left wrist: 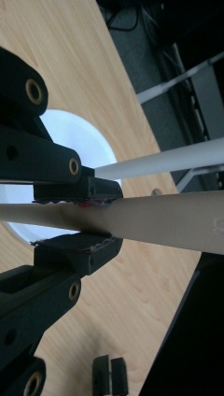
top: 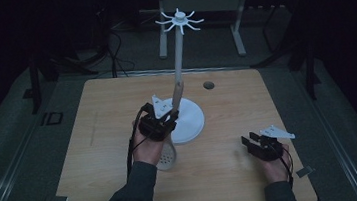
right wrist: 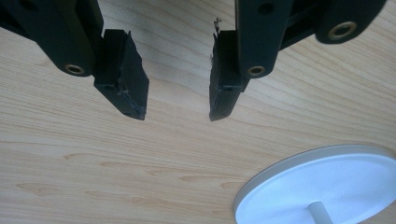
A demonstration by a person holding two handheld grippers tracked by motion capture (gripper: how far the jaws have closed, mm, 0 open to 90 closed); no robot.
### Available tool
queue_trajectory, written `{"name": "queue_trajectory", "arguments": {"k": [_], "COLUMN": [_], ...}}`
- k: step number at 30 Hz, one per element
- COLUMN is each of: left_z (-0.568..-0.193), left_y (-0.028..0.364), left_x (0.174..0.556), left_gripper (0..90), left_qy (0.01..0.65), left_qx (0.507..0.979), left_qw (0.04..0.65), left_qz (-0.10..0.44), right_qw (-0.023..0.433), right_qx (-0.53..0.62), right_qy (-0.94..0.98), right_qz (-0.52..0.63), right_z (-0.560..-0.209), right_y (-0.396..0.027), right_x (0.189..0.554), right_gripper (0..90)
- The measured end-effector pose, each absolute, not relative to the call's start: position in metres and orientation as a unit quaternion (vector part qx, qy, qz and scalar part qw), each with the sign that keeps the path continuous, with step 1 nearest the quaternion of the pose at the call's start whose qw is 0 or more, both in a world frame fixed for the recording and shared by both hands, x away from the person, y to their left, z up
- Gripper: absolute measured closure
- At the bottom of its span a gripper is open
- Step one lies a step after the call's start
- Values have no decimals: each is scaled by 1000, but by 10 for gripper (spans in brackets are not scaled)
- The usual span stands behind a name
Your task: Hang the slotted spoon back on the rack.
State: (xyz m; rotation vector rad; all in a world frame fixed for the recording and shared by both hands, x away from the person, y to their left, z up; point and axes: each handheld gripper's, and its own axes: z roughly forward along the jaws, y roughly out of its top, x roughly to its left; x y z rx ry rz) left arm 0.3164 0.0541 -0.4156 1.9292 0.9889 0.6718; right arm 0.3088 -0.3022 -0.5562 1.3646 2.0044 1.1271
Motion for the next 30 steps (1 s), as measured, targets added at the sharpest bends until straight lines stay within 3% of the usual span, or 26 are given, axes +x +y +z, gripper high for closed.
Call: {"name": "queue_trajectory", "arguments": {"k": [30], "left_z": [-383], "left_y": [48], "left_x": [315], "left_gripper": [743], "left_qy": [401], "left_qx": [723], "left_qw": [464], "left_qz": [317], "right_qw": [235], "right_qx": [500], "right_qy": [725], "right_qz": [412], "right_z": [-556], "right_y": [-304], "right_x": [308], "right_gripper": [571]}}
